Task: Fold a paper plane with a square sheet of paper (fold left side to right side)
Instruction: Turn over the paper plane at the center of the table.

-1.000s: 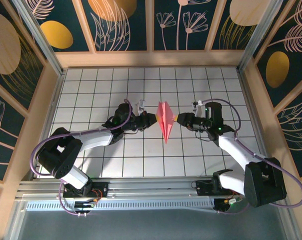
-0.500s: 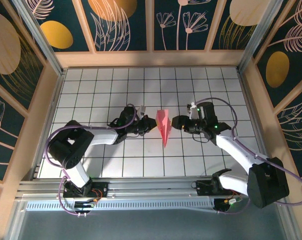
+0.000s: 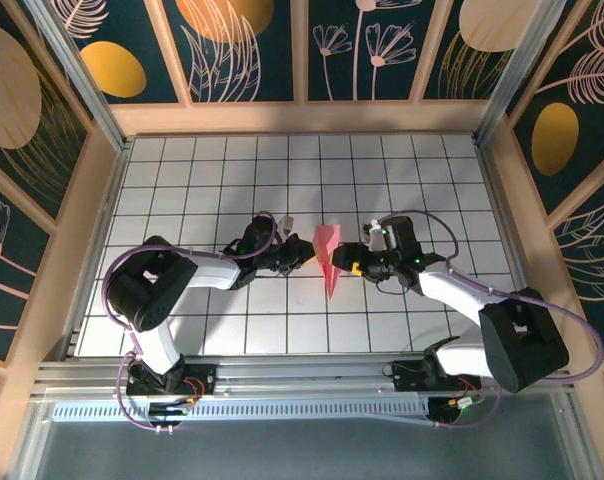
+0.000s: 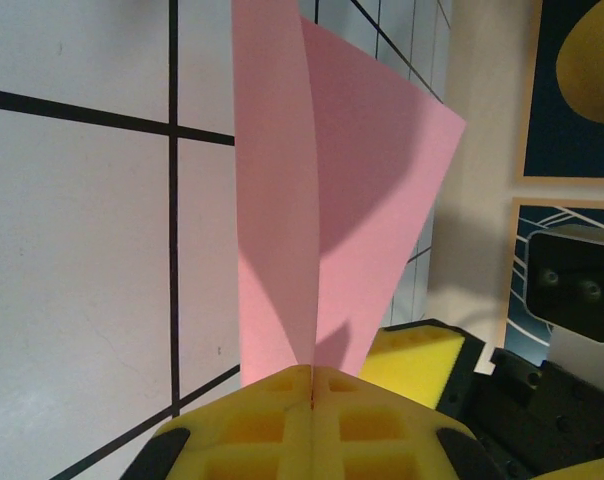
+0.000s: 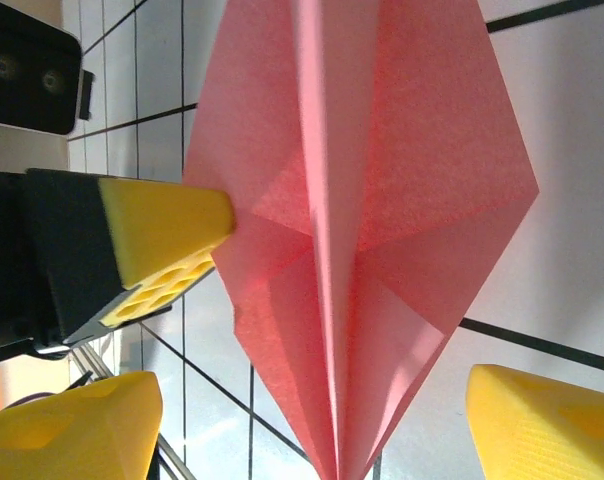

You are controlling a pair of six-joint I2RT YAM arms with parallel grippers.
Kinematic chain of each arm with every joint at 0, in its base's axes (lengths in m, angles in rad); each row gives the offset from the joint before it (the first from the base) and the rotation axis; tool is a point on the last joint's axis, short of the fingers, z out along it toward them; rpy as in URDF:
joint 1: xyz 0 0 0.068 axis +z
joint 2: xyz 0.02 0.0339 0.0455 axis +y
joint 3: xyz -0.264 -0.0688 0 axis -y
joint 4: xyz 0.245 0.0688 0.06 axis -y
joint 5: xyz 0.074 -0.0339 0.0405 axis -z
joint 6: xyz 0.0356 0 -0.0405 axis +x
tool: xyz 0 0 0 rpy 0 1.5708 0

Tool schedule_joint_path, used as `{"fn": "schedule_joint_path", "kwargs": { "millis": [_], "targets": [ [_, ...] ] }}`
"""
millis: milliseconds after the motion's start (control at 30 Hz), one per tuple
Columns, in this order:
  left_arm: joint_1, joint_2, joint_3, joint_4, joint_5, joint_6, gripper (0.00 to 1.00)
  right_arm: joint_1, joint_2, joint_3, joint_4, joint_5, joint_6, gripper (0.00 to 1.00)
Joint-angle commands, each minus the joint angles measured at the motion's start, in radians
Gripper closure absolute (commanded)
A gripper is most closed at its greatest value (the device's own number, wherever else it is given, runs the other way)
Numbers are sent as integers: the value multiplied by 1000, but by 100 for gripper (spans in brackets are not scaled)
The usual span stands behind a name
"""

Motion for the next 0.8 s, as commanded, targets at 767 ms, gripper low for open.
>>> {"fn": "schedule_joint_path", "kwargs": {
  "millis": [767],
  "targets": [
    [-20, 35, -1, 39, 14, -33, 100, 25, 99, -21, 115, -4, 32, 15]
  ]
}}
